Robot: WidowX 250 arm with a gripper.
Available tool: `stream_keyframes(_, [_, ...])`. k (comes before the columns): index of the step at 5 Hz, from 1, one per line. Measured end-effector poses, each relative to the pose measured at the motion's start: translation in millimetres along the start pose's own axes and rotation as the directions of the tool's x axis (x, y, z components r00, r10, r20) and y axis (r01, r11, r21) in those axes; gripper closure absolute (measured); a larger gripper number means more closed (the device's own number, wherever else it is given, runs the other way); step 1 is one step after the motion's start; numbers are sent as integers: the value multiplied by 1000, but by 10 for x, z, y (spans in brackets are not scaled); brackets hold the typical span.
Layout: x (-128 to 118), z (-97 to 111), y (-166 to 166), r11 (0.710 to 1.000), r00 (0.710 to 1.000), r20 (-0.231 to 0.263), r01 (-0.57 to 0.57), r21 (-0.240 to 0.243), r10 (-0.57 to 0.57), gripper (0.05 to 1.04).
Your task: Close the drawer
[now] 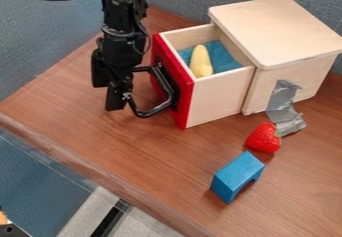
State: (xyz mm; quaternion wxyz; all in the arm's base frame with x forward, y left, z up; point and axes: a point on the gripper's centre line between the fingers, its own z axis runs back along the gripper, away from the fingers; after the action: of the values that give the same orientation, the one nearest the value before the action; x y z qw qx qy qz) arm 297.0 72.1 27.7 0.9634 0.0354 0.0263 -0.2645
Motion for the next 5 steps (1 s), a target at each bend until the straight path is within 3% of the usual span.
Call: stream_keyframes(5, [594,-65,-51,999,998,47,40,8,-40,82])
